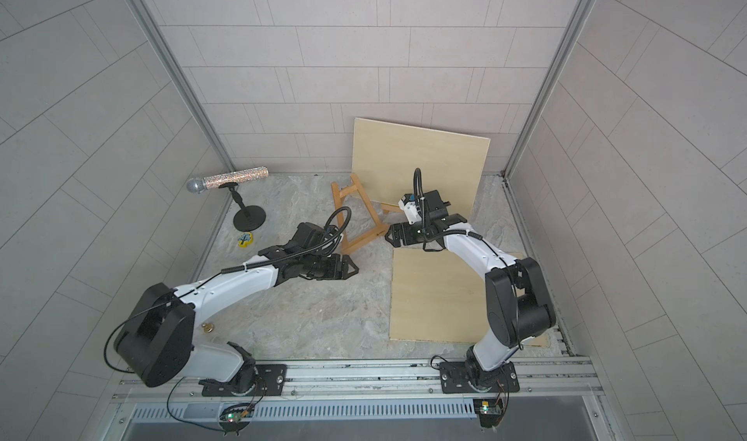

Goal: Disassemble the easel
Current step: Pick up the easel at the center of the board.

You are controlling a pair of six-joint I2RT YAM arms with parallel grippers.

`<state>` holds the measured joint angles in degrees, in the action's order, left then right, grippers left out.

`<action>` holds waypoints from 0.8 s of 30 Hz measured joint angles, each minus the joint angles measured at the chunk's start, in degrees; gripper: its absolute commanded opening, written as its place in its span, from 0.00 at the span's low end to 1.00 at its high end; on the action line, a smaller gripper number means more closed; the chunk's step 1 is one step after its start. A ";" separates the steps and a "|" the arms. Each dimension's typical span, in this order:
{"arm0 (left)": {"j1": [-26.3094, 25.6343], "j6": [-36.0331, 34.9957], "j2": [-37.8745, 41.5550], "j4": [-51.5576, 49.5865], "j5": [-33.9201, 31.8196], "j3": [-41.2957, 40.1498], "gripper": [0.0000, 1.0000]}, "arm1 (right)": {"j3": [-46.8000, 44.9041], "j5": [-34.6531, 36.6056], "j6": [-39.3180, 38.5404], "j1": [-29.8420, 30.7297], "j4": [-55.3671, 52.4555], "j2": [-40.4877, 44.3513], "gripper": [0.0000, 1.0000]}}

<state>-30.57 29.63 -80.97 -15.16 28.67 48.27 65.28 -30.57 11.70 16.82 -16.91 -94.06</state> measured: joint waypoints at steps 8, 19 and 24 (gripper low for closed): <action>9.03 -4.07 4.28 -3.67 -0.26 -0.20 0.80 | 6.62 -3.65 -2.12 2.23 12.24 -10.71 0.91; 14.34 -5.79 6.58 -3.82 1.25 -4.28 0.80 | 10.36 -2.71 -3.74 4.52 20.59 -16.59 0.77; 16.61 -6.82 7.02 -4.07 2.40 -4.50 0.80 | 13.07 -1.92 -4.50 4.68 20.87 -19.47 0.67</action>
<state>-13.96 22.81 -73.95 -19.22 31.07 43.77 78.35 -32.49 7.20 21.50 3.97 -113.54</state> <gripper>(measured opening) 0.800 0.708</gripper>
